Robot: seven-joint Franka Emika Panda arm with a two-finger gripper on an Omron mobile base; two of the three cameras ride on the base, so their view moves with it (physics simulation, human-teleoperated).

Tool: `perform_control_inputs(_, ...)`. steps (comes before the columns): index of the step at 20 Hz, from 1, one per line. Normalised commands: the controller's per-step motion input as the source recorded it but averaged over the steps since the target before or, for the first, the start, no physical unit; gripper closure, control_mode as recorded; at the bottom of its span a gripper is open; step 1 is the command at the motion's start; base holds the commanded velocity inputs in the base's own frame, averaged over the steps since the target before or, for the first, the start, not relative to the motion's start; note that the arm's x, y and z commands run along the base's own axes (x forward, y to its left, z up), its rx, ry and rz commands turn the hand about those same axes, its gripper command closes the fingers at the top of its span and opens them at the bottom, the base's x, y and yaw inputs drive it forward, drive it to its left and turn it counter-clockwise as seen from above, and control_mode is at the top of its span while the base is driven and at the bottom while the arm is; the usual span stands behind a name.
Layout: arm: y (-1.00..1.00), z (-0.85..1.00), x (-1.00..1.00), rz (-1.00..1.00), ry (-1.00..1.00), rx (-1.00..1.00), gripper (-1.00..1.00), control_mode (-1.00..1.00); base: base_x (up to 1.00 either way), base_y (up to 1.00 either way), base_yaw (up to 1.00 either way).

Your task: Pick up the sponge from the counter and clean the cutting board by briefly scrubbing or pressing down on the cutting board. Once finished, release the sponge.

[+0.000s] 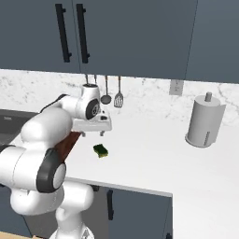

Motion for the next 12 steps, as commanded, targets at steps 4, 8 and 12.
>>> perform_control_inputs(4, -0.11, -0.23, 0.45, 0.01, 0.00, 0.00, -1.00, -1.00, 0.00, 0.00, 0.00)
perform_control_inputs(8, -0.10, -0.17, 0.31, 0.01, 0.00, 0.00, -1.00, -1.00, 0.00, 0.00, 0.00)
perform_control_inputs(12, -0.12, -0.41, 0.13, 0.01, 0.00, 0.00, -1.00, -1.00, 0.00, 0.00, 0.00)
